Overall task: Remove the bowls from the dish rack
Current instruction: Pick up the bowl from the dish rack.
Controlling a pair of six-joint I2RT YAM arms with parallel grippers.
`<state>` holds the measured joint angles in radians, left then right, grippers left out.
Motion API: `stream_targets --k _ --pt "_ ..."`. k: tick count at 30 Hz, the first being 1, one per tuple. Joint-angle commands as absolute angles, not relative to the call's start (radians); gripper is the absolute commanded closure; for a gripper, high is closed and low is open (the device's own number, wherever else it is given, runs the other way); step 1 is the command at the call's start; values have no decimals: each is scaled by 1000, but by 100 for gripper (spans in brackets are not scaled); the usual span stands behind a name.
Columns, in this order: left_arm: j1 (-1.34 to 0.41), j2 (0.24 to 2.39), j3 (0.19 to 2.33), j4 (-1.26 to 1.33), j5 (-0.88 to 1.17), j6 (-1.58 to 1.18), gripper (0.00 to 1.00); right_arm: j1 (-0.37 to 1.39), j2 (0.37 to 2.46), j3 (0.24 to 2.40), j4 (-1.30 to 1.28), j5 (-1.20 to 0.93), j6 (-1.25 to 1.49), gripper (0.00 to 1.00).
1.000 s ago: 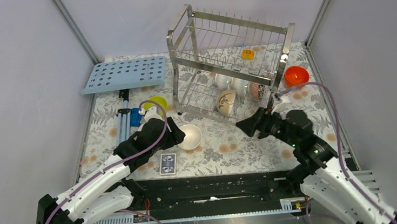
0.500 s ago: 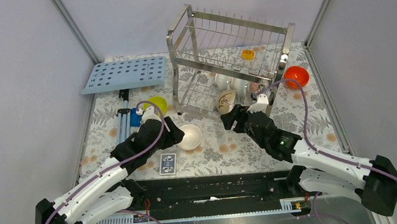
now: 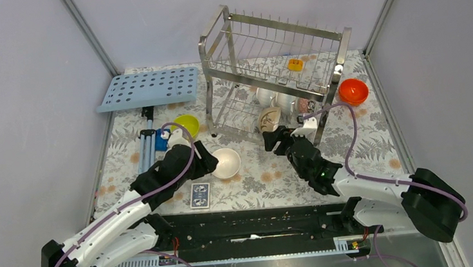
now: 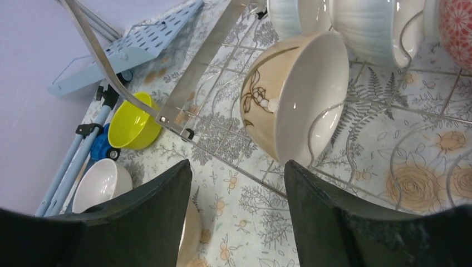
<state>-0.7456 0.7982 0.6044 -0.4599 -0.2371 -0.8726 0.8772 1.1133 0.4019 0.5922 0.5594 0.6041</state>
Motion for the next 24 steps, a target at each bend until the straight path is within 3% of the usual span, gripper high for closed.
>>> stream_targets --k 1,9,24 --pt "-742 787 598 -425 -258 -867 34 861 1168 375 827 596 536 31" --pt "-741 775 592 -431 -268 -868 34 761 1266 330 1022 468 554 42" --pt "-742 795 592 -443 -288 -862 34 652 1389 298 1170 187 577 45"
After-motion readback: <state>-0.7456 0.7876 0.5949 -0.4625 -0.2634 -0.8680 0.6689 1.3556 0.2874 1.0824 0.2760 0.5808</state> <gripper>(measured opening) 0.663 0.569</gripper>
